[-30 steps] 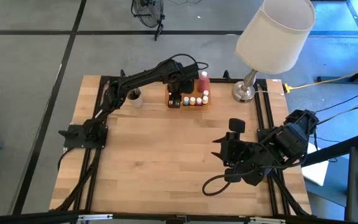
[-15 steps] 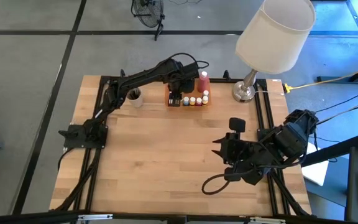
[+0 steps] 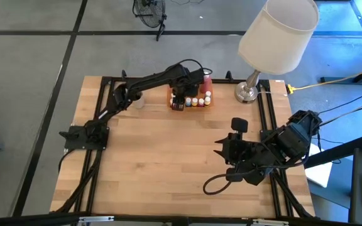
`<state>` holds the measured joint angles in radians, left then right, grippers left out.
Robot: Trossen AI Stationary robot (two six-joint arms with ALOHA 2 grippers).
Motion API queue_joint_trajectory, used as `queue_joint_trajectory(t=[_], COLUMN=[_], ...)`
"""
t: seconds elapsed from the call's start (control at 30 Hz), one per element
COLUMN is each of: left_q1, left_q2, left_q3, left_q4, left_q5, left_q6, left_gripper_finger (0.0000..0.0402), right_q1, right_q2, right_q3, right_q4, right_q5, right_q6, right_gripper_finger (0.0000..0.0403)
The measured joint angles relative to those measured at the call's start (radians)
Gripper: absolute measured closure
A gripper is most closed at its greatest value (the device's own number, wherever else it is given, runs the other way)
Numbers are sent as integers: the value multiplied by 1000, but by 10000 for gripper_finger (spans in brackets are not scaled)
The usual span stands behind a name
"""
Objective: Pick & Place Paint Supplies
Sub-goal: Put the light yellow paint bottle into the orange bin
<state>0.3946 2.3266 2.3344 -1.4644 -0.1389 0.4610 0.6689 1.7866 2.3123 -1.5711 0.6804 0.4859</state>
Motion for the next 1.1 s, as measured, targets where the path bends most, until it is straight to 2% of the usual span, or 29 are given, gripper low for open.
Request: queue_joint_trajectory(t=[0.3,0.53,0.63,0.9,1.1], left_q1=[0,4,12,13,16], left_q2=[57,55,55,55,55], left_q3=[-1,-1,-5,-21,-21], left_q4=[4,34,36,26,25], left_q5=[34,36,71,59,99], left_q6=[16,41,36,42,32], left_gripper_finger=[254,254,254,254,249], right_q1=[-1,-6,-6,-8,-14], right_q2=[0,0,0,0,0], right_q3=[0,0,0,0,0], right_q4=[0,0,0,0,0], right_q5=[0,0,0,0,0], right_q6=[-7,-7,-7,-8,-11], right_gripper_finger=[275,275,275,275,275])
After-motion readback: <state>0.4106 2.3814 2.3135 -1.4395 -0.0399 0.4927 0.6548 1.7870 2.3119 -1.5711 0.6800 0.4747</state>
